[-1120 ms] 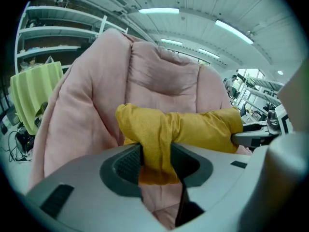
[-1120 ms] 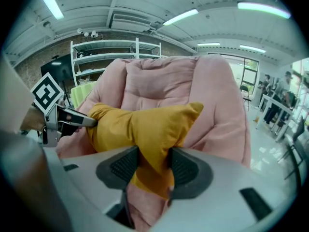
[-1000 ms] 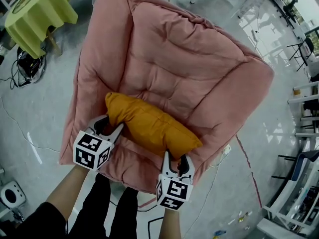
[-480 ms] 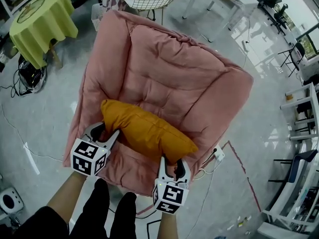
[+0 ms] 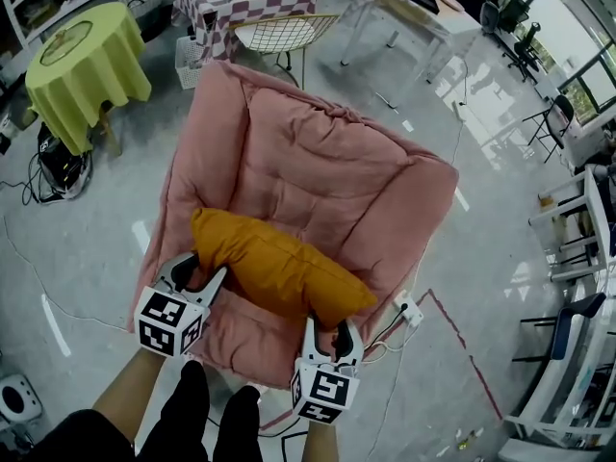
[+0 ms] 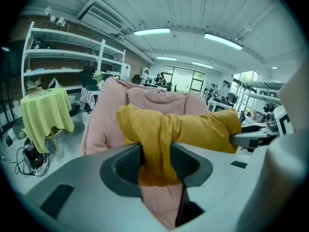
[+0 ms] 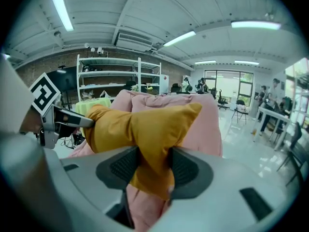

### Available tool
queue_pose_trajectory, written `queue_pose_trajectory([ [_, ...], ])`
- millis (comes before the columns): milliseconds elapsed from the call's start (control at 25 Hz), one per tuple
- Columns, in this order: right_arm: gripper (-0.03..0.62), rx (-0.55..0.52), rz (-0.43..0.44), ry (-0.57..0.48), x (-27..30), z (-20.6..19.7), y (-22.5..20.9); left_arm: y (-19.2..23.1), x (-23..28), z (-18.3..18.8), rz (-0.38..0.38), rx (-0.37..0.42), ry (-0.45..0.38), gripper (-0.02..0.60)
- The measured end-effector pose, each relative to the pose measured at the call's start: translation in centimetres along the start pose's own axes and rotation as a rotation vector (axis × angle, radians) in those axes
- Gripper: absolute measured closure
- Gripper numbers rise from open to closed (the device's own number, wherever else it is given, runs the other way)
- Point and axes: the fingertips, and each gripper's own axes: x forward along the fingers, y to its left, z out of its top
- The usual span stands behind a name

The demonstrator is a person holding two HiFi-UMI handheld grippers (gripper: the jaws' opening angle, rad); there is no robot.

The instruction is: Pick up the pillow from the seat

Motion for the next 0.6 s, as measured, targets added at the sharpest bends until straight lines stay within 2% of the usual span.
queue_pose_trajectory([
  [600,0.378,-0.018,-0.003,-0.115,-4.9,7.4,0.6,-1.0,-6.0,7.4,0.021,0.044,-0.113,0.398],
])
